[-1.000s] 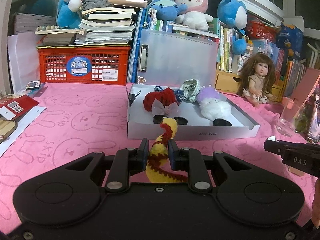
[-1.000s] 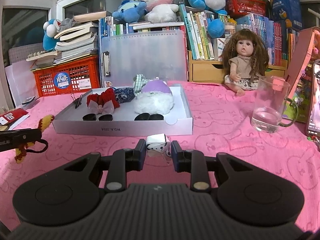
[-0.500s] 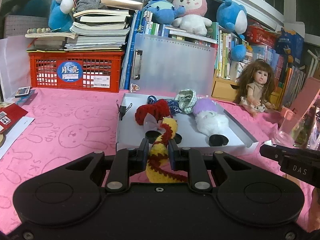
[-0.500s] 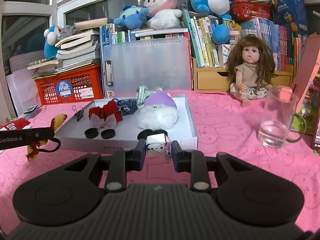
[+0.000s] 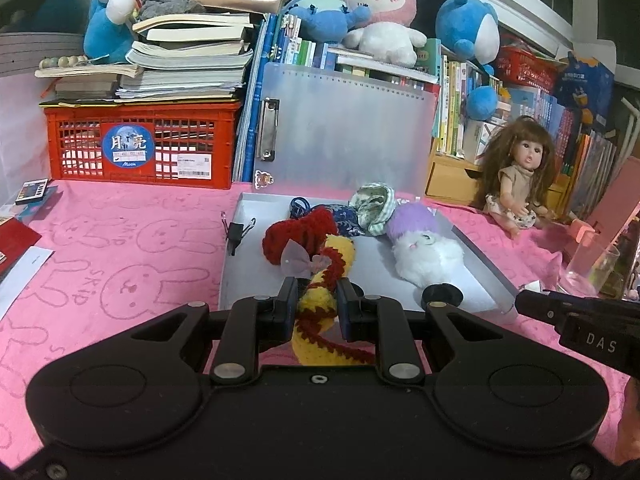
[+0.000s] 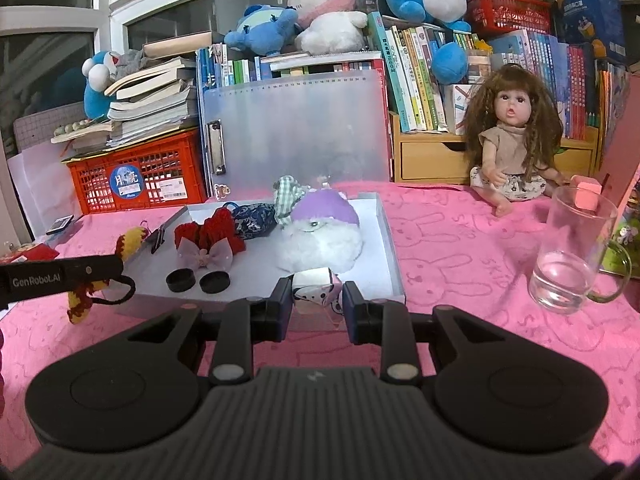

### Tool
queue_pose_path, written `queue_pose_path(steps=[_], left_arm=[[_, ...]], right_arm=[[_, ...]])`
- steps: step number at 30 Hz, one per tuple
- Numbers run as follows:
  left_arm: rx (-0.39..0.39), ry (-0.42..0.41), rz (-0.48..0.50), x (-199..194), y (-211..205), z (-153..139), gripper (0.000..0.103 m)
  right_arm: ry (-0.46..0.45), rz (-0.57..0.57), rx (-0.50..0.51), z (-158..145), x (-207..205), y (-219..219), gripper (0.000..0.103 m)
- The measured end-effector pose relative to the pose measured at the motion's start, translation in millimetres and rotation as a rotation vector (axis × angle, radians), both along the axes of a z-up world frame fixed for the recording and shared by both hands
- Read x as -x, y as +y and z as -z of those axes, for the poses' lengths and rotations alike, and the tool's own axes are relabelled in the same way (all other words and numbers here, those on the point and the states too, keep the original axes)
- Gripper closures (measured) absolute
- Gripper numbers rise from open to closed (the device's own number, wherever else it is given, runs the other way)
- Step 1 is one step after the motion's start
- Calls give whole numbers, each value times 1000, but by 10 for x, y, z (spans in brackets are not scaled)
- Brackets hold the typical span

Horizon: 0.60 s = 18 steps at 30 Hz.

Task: Organize objects
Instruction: 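Carry knitted snake toward box with left tool while right carries white toy, then lower snake onto red knitted piece and open left tool while right releases white toy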

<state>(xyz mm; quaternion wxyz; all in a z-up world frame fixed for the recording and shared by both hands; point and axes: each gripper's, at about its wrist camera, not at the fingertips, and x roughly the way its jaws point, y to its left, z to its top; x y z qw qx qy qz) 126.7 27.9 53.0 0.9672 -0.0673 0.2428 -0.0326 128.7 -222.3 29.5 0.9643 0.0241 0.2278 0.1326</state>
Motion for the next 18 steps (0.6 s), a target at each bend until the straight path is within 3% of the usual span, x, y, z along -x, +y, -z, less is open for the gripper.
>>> queue_pose_path(steps=[18], left_arm=[[28,67,-10,-547,4,125,83]], right_arm=[[102,-14,-23,43,-433,83,72]])
